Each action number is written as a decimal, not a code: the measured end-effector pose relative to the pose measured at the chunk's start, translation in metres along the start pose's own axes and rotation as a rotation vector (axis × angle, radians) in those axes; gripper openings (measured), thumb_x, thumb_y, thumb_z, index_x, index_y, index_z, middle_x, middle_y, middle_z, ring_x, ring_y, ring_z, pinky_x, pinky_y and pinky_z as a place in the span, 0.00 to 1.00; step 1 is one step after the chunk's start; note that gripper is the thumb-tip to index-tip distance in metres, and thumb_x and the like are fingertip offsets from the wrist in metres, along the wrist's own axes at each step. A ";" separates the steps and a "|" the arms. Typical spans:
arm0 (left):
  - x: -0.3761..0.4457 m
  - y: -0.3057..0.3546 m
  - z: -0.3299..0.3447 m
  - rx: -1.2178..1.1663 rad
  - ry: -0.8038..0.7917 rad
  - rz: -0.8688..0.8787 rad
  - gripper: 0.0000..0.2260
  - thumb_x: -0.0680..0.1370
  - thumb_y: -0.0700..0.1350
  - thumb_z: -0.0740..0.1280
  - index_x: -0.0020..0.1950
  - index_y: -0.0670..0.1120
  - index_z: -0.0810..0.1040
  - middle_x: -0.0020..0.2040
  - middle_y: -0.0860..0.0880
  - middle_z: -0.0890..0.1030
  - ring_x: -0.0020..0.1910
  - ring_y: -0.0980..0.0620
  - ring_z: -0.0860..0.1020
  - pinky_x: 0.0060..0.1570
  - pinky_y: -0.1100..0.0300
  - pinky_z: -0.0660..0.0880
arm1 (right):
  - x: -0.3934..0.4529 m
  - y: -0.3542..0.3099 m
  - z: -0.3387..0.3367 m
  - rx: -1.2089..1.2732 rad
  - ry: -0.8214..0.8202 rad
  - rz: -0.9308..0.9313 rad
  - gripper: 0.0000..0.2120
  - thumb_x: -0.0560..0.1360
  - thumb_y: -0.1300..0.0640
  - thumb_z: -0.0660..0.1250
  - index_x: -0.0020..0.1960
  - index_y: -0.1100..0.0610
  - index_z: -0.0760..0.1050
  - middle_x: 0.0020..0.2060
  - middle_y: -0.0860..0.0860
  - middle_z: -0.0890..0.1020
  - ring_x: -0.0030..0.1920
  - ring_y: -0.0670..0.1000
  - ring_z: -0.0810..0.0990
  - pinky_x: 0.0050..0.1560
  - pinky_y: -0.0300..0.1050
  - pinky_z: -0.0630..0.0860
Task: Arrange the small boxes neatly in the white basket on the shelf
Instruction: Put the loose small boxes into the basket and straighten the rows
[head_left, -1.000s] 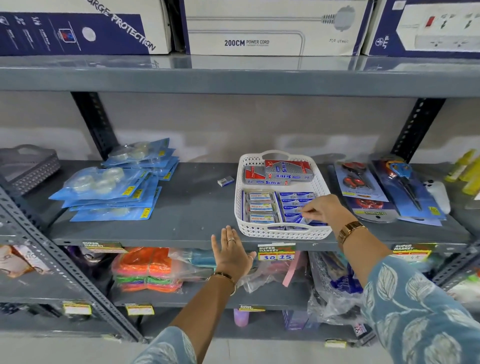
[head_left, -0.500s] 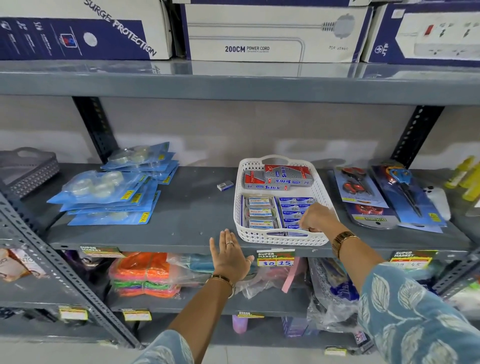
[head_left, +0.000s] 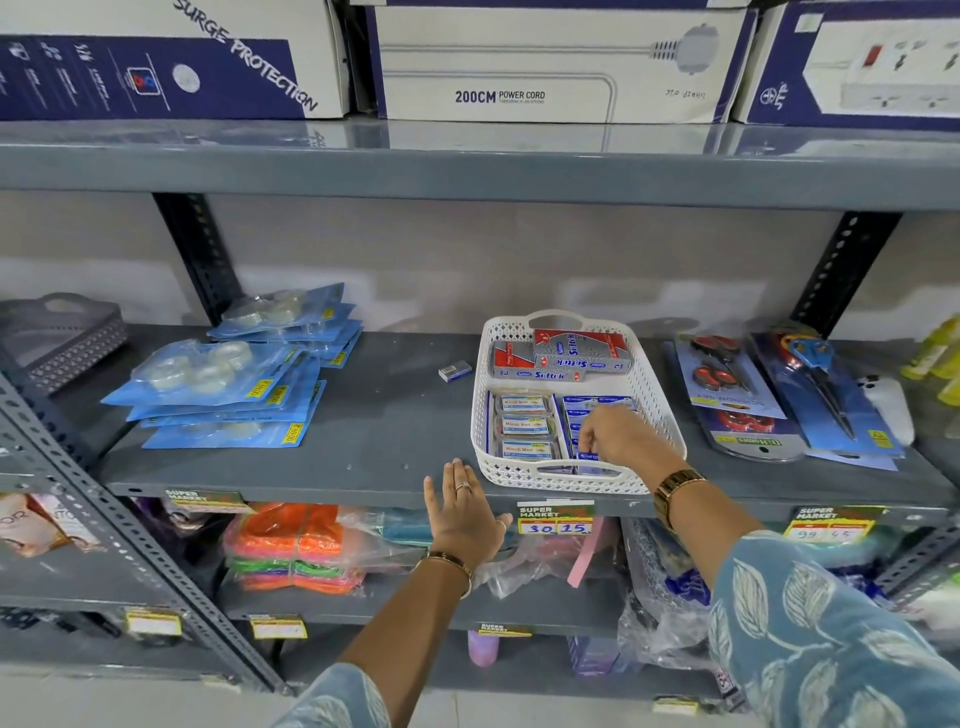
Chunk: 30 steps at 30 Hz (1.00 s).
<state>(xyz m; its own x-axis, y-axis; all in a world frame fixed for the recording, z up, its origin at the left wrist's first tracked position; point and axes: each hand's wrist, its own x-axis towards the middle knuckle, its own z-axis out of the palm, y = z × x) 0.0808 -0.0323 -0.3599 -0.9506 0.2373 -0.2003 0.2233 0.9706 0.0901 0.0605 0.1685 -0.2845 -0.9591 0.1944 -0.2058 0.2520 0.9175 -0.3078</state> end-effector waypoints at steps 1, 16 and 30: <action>0.000 0.000 0.000 0.000 -0.001 0.001 0.37 0.79 0.60 0.54 0.77 0.38 0.43 0.79 0.42 0.45 0.78 0.45 0.43 0.75 0.42 0.40 | -0.001 -0.001 0.000 -0.011 0.000 -0.016 0.13 0.73 0.72 0.61 0.51 0.64 0.82 0.53 0.61 0.83 0.53 0.58 0.81 0.57 0.46 0.76; 0.004 -0.003 0.000 0.001 -0.017 -0.033 0.37 0.79 0.60 0.53 0.77 0.39 0.42 0.79 0.43 0.44 0.78 0.45 0.43 0.74 0.42 0.40 | 0.005 -0.003 -0.004 -0.149 -0.001 -0.095 0.15 0.67 0.70 0.70 0.44 0.57 0.67 0.54 0.60 0.78 0.47 0.56 0.75 0.46 0.46 0.72; 0.029 -0.050 -0.008 -0.116 0.028 -0.045 0.32 0.80 0.57 0.51 0.78 0.43 0.46 0.79 0.46 0.47 0.78 0.48 0.45 0.74 0.40 0.41 | 0.051 -0.045 -0.003 -0.060 0.283 -0.177 0.13 0.74 0.72 0.59 0.50 0.61 0.79 0.47 0.59 0.83 0.48 0.58 0.82 0.49 0.50 0.79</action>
<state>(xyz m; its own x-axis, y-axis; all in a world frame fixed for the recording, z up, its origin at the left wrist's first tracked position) 0.0403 -0.0741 -0.3625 -0.9652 0.1907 -0.1791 0.1554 0.9686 0.1939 0.0001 0.1376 -0.2779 -0.9872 0.1115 0.1142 0.0787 0.9627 -0.2588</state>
